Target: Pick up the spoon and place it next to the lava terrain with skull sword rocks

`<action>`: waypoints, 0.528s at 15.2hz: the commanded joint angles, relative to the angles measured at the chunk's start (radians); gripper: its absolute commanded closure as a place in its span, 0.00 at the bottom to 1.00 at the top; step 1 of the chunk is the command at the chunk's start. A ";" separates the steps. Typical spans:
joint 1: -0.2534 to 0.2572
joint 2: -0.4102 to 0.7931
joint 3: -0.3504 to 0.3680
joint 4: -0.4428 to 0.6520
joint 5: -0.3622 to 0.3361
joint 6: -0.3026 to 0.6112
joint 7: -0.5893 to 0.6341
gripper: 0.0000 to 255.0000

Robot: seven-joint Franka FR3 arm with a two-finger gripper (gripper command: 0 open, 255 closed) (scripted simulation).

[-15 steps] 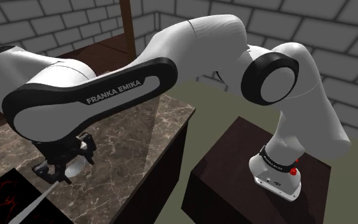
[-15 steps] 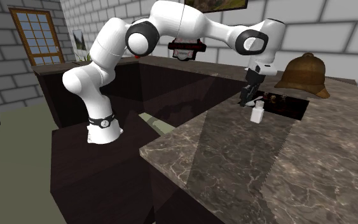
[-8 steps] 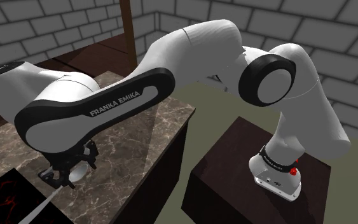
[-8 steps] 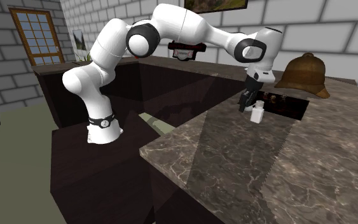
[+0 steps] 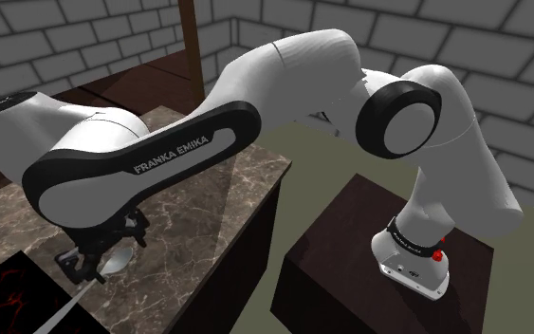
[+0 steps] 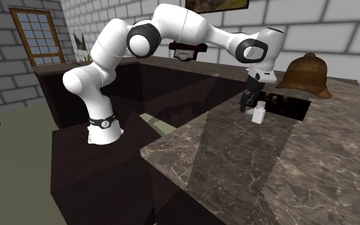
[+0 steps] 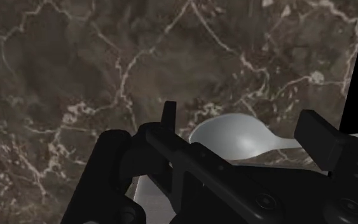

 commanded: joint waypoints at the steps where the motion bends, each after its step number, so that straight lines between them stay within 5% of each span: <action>1: 0.000 0.000 0.000 0.000 0.000 0.000 0.000 0.00; 8: 0.012 0.011 0.000 0.149 0.001 -0.136 -0.005 0.00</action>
